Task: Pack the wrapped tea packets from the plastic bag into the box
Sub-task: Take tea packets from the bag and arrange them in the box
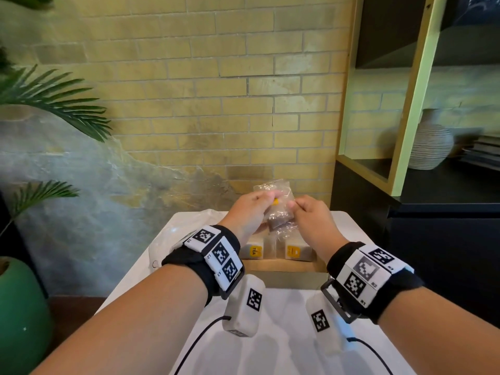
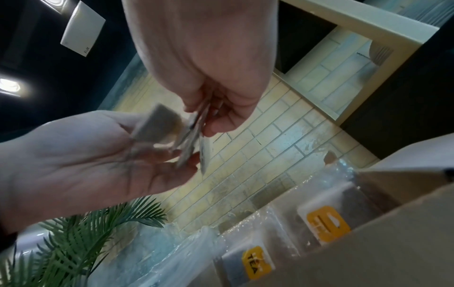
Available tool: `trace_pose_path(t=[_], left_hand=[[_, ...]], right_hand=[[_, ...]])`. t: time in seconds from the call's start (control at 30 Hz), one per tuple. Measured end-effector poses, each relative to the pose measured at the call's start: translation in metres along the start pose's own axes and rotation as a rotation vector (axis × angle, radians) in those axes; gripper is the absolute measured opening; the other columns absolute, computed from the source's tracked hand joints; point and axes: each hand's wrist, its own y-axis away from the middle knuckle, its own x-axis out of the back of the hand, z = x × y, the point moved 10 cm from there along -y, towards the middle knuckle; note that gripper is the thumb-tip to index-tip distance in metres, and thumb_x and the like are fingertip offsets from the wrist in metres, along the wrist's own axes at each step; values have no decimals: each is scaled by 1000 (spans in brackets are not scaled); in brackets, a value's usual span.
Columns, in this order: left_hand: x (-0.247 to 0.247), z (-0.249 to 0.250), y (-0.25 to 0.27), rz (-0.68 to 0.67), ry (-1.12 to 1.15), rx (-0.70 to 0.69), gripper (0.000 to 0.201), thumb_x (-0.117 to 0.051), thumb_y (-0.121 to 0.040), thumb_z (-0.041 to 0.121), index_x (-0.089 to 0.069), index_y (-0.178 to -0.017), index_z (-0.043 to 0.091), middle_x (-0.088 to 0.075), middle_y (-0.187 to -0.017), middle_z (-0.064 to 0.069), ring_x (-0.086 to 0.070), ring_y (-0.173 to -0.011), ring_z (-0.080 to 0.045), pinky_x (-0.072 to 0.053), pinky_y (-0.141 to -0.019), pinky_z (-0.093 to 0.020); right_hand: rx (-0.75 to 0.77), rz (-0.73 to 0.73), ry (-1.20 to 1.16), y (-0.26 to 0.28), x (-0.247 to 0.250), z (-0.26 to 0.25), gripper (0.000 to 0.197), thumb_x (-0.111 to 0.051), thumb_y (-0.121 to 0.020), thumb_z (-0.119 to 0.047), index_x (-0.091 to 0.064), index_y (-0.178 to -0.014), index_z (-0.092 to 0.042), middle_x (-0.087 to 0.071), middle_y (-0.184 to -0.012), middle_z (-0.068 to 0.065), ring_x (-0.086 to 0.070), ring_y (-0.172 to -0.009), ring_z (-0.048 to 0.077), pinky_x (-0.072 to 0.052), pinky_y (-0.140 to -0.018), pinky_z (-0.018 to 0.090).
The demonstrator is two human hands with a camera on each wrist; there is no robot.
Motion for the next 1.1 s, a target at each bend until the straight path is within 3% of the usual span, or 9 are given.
trace_pose_path(t=[0.07, 0.23, 0.33, 0.47, 0.6, 0.7, 0.8, 0.97, 1.1], left_hand=[[-2, -5, -1, -16, 43, 24, 30, -45, -98, 11, -57, -124, 18, -59, -102, -3, -58, -84, -14, -51, -93, -38], [12, -9, -5, 78, -97, -35, 69, -58, -87, -3, -30, -145, 23, -41, -140, -3, -56, -94, -16, -54, -74, -27], [24, -24, -6, 181, -8, 35, 86, -67, -81, -3, -19, -148, 21, -45, -122, -6, -58, -89, -18, -56, -81, -36], [27, -41, -13, 196, -36, 111, 44, -73, -76, 2, -55, -116, 5, -59, -104, -11, -63, -90, -24, -53, -90, -43], [28, -42, -15, 181, -82, 89, 17, -69, -80, 2, -57, -73, 11, -60, -73, -7, -58, -64, -18, -52, -62, -29], [41, -42, -20, 264, -185, 46, 18, -68, -82, 11, -53, -72, 13, -58, -77, -3, -54, -73, -19, -47, -70, -33], [51, -46, -22, 315, -256, 23, 20, -63, -86, 17, -48, -73, 18, -54, -78, 0, -50, -76, -19, -40, -69, -29], [38, -72, -23, 197, -270, 129, 14, -57, -89, 7, -51, -96, 18, -57, -101, -5, -54, -94, -21, -44, -75, -29], [24, -88, -23, 115, -263, 172, 26, -54, -86, -5, -52, -98, 18, -57, -106, -5, -54, -103, -22, -44, -85, -30]], right_hand=[[-13, -1, -18, 0, -2, 5, 34, -45, -97, -17, -59, -81, 9, -53, -83, 6, -48, -75, 17, -40, -74, 32], [-20, -85, 57, 0, -13, 16, 33, -47, -96, -22, -58, -81, 5, -47, -82, -1, -46, -76, 15, -40, -70, 26], [-19, -173, 90, 2, -22, 17, 20, -53, -93, -18, -63, -107, -7, -48, -103, -5, -50, -91, 13, -42, -83, 26], [17, -169, 204, 1, -23, 16, 25, -64, -85, -13, -63, -110, -13, -46, -111, -7, -46, -79, 4, -39, -75, 19], [-12, -154, 207, 1, -22, 22, 32, -69, -81, -15, -62, -113, -15, -45, -112, -9, -49, -84, 5, -40, -70, 14], [-34, -86, 176, -2, -12, 30, 23, -61, -87, -12, -64, -110, -16, -50, -110, -8, -50, -82, 4, -37, -64, 8], [-116, 59, 89, -6, 10, 44, 16, -57, -88, -4, -61, -98, -16, -56, -94, -6, -53, -83, 9, -47, -76, 21], [-329, -16, -109, -2, -1, 79, 46, -59, -84, 4, -44, -123, -15, -54, -83, 5, -55, -80, 18, -50, -75, 30], [-393, -203, -100, 9, -23, 89, 26, -45, -85, 13, -55, -77, -9, -53, -82, 9, -53, -77, 19, -47, -73, 30]])
